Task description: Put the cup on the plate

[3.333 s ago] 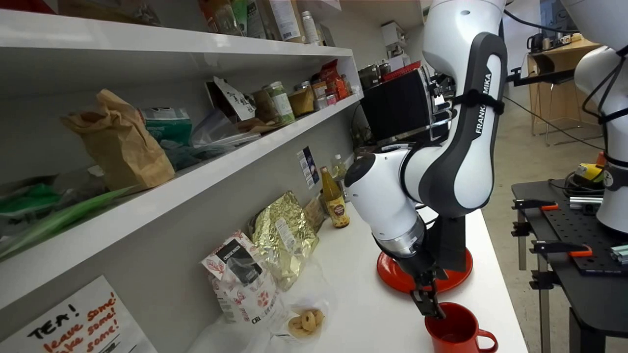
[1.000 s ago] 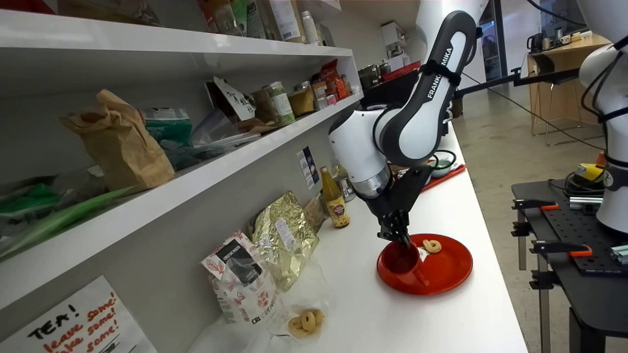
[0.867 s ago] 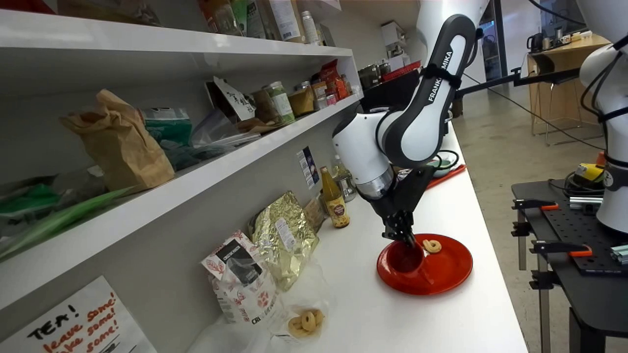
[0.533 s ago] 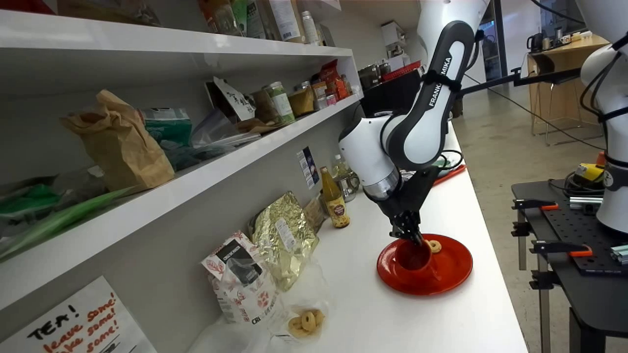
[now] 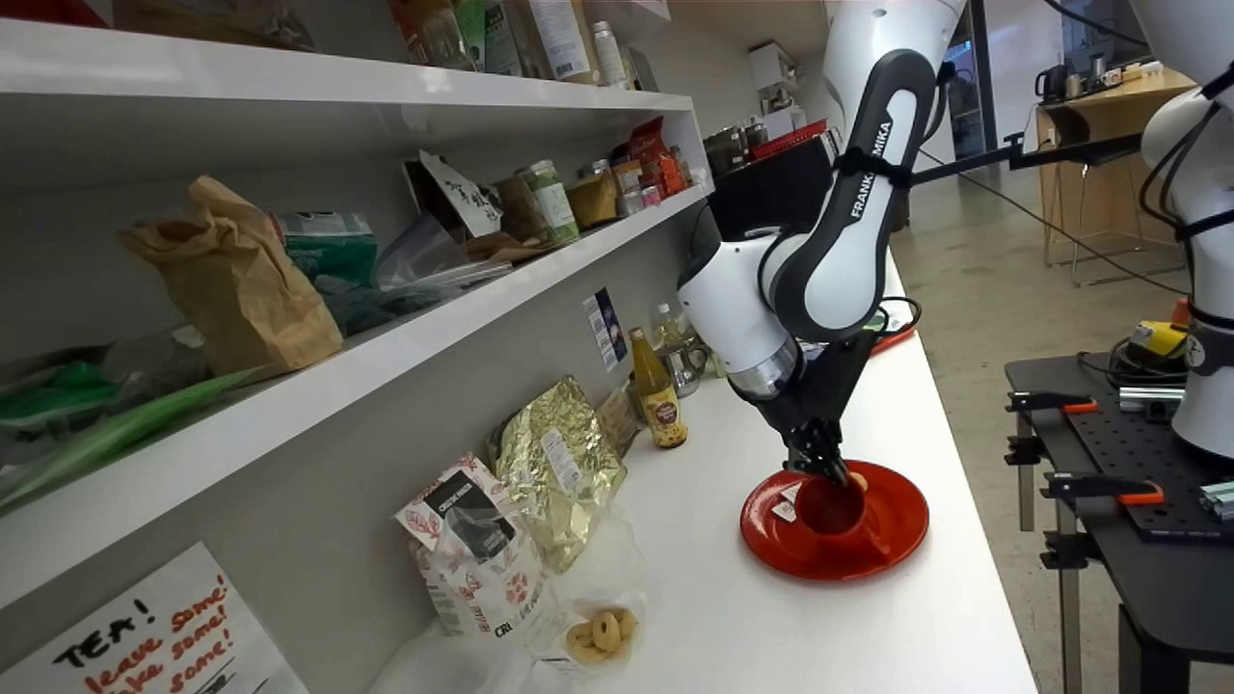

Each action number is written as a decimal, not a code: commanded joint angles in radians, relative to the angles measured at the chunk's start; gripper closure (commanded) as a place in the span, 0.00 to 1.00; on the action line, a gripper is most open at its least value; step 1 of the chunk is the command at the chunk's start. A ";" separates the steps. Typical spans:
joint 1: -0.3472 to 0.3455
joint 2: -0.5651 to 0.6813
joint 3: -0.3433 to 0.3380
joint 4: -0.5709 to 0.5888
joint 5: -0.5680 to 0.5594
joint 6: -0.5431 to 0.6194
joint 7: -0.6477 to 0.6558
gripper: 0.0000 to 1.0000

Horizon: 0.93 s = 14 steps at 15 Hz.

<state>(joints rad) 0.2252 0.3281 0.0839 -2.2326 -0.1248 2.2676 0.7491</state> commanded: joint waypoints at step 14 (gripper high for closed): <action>0.003 -0.081 0.000 -0.038 0.035 0.009 -0.043 0.12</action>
<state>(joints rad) 0.2229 0.3314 0.0839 -2.2395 -0.1074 2.2702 0.7249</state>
